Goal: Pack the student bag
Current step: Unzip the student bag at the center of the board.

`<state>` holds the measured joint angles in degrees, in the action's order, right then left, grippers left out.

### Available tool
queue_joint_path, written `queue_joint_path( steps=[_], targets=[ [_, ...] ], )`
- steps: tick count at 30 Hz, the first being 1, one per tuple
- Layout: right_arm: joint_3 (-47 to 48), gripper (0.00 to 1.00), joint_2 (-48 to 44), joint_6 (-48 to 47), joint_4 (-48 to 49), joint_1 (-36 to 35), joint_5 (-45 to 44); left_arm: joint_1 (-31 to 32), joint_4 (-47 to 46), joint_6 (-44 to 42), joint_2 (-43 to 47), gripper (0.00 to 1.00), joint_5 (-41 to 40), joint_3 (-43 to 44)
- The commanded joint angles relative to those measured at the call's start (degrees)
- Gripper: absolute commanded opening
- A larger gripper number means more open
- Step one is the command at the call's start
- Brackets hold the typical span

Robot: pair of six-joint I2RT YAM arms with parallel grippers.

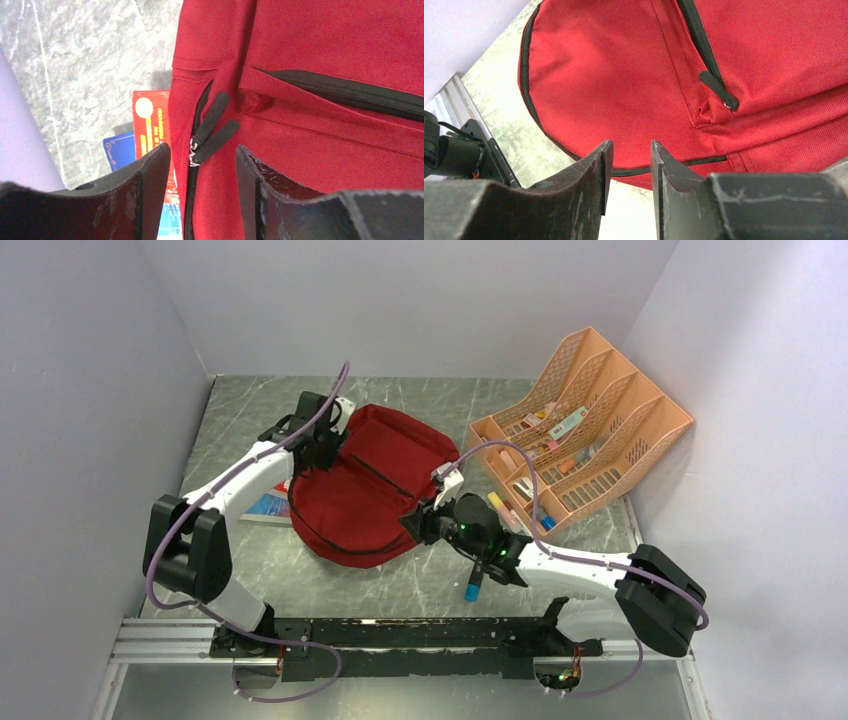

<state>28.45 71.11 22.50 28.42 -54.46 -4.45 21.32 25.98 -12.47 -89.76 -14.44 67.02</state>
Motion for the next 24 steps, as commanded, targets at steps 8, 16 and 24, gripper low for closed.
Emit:
queue_joint_path(
  steps=[8, 16, 24],
  targets=[
    [-0.2, 0.47, -1.9, 2.6, -1.0, -0.3, -0.4, 6.4, -2.0, -8.1, -7.8, 0.55, -11.8, 4.2],
    [0.3, 0.49, -1.9, 2.0, -2.1, -0.2, -0.3, 7.2, -3.1, -8.7, -9.7, 0.54, -17.3, 3.9],
    [0.5, 0.49, -1.3, 2.3, -2.1, -0.3, 0.4, 7.2, -3.9, -8.9, -11.8, 0.51, -21.1, 5.1]
  ],
)
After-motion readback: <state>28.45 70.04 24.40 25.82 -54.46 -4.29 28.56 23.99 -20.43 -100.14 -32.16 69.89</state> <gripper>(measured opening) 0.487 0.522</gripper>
